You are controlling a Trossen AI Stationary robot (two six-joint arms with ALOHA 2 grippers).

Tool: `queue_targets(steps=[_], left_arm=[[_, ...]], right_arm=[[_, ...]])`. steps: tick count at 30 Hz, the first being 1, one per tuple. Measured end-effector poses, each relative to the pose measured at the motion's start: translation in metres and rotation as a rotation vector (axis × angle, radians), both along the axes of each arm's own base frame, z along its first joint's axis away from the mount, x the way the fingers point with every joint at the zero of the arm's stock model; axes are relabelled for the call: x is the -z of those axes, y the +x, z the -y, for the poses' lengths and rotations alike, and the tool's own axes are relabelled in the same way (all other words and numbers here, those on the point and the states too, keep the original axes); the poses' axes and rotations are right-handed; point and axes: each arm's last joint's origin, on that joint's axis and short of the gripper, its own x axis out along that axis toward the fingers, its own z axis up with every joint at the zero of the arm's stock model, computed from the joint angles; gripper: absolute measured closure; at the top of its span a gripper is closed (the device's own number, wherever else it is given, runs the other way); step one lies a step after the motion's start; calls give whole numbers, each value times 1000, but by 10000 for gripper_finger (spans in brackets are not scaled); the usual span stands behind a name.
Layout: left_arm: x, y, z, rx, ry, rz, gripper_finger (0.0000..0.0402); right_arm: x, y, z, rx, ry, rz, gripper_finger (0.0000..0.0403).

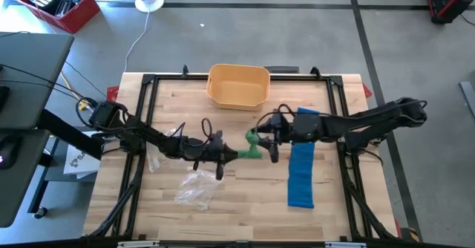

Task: Roll bandage
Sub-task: Roll the green bandage

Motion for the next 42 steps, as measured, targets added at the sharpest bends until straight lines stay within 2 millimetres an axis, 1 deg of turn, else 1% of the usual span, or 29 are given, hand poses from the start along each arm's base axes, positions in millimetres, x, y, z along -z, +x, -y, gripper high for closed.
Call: queue_targets(steps=[5, 7, 10, 12, 14, 17, 20, 24, 28, 30, 32, 34, 36, 40, 42], left_arm=[[-2, -2, -8, -245, 309, -44, 397], [-6, -3, -11, -333, 450, -66, 397], [-16, -3, -12, -404, 625, -57, 397], [-24, -4, -12, -416, 709, -26, 396], [-30, -5, -9, -412, 781, -2, 397], [-35, -7, -5, -412, 862, 15, 397], [-39, -8, -1, -410, 898, 39, 397], [-44, -11, 6, -384, 893, 106, 397], [-46, -13, 12, -340, 876, 165, 397], [-48, -14, 15, -335, 862, 188, 397], [-48, -15, 17, -330, 860, 192, 397], [-48, -15, 19, -324, 859, 195, 397], [-49, -15, 20, -322, 851, 201, 397], [-49, -15, 20, -308, 815, 221, 397], [-49, -15, 21, -297, 806, 229, 397]], right_arm=[[-15, -16, -19, -132, -8, 52, 221], [-15, -21, -30, -169, 19, 42, 221], [-8, -27, -45, -209, 74, -39, 221], [0, -32, -51, -170, 109, -130, 221], [10, -38, -55, -92, 127, -228, 221], [24, -47, -53, 46, 153, -356, 221], [37, -53, -48, 170, 168, -479, 221], [57, -56, -39, 313, 125, -633, 221], [75, -61, -22, 431, 57, -827, 221], [81, -62, -14, 474, 30, -907, 221], [84, -61, -8, 470, 15, -946, 221], [84, -59, -6, 434, -15, -950, 221], [81, -52, -8, 350, -79, -902, 221], [73, -34, -22, 132, -243, -709, 221], [77, -28, -28, 62, -298, -584, 221]])
